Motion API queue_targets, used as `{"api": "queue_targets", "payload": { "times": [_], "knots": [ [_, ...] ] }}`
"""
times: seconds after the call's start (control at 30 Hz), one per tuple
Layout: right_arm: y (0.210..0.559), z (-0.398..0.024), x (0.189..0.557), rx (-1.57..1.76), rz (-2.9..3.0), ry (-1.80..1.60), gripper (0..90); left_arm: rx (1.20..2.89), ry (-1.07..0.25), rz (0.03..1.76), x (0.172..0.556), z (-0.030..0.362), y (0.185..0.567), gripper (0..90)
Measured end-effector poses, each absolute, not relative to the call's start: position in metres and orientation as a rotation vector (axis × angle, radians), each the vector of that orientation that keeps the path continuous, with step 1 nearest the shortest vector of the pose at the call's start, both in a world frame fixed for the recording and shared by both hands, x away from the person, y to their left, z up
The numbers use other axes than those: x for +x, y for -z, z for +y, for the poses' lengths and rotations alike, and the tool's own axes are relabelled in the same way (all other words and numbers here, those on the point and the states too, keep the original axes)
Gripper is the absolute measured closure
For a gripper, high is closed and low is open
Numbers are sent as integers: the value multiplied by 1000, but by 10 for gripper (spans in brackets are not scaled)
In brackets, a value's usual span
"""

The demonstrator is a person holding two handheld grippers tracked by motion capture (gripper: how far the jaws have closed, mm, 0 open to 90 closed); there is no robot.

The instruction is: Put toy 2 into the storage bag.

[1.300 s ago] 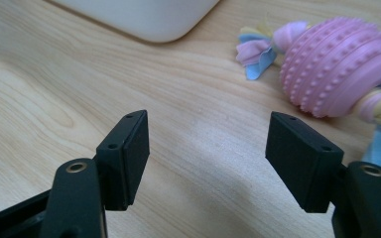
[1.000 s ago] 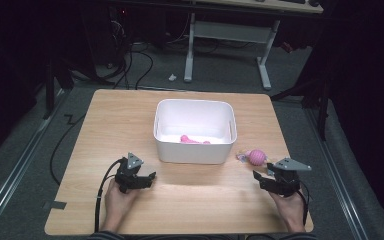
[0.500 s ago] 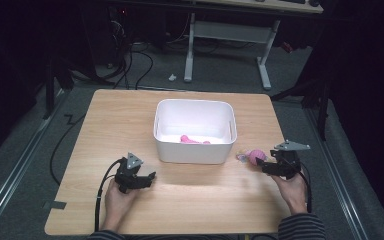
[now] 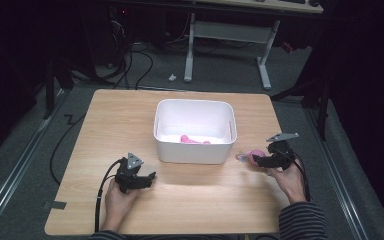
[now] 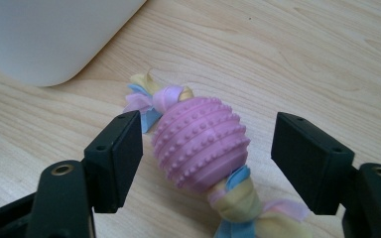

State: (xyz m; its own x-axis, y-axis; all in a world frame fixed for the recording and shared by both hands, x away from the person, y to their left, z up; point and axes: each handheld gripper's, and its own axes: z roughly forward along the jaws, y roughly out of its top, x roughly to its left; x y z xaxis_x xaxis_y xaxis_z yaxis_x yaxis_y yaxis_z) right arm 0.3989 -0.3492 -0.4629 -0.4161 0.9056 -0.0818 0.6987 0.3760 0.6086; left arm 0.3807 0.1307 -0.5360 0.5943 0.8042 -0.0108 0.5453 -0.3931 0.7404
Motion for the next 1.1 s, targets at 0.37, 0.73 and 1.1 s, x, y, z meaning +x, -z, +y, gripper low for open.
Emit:
{"api": "queue_targets", "payload": {
  "times": [0.37,0.73,1.1],
  "knots": [
    [475,-346,412,1401,2302,-634,254,2097,-456,1066,381,131,536,236],
    [484,-344,416,1409,2356,-591,317,2100,-458,1067,381,130,536,233],
    [478,-339,408,1364,2339,-599,327,2099,-459,1067,381,130,536,232]
  ]
}}
